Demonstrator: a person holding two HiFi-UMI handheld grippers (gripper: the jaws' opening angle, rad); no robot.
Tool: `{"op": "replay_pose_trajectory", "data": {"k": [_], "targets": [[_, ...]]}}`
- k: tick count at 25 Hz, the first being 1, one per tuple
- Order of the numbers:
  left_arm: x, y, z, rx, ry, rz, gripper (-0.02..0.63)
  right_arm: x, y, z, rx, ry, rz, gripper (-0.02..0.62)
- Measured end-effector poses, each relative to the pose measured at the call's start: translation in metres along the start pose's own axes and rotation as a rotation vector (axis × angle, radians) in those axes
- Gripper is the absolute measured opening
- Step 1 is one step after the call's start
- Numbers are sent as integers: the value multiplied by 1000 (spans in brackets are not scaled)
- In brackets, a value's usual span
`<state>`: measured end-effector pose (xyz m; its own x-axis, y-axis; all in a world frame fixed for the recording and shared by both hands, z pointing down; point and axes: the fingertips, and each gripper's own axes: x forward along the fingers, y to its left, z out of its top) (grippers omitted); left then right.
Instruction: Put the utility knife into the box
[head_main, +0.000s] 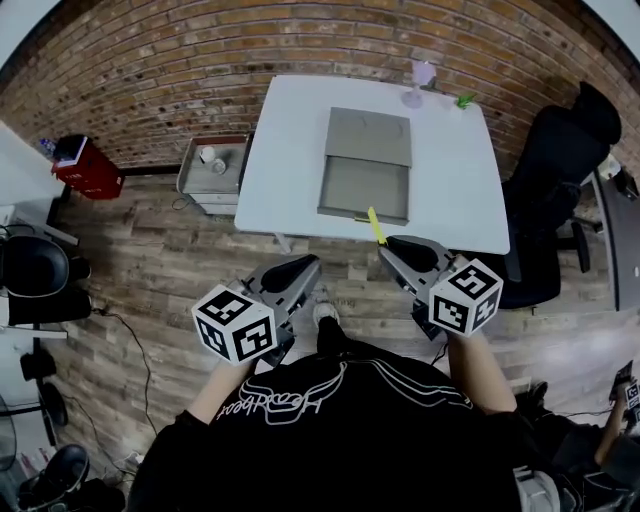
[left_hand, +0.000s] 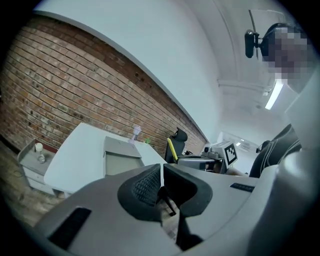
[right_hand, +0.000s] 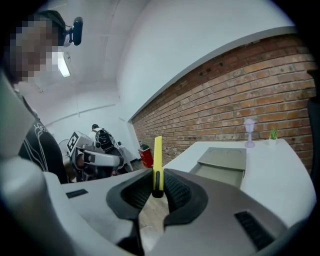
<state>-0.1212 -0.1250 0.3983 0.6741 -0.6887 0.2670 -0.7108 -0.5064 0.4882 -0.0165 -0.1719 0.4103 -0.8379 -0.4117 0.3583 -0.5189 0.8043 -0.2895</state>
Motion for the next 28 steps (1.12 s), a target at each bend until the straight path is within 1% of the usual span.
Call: {"op": "replay_pose_trajectory", "data": {"k": [6,11,16,19,24,28], "targets": [[27,50,26,-21,2,49,41,44,-54,14,-5,59,-22,67],[38,84,49,-39,-27,88,41,78,-90,14,-20,152,-33,67],[49,110,68,-58,-65,113,41,106,-118,3,-71,261,-58,67],[55,119,79,-54,-84,118,41,118,-137,-7,-93,322,-70,67],[60,134,85,-51,-84,131,41,137,-166,-31,-158,442,-102,67],[61,142,84,-61,-69,134,41,154,-174,-45,-199,524,-106,67]]}}
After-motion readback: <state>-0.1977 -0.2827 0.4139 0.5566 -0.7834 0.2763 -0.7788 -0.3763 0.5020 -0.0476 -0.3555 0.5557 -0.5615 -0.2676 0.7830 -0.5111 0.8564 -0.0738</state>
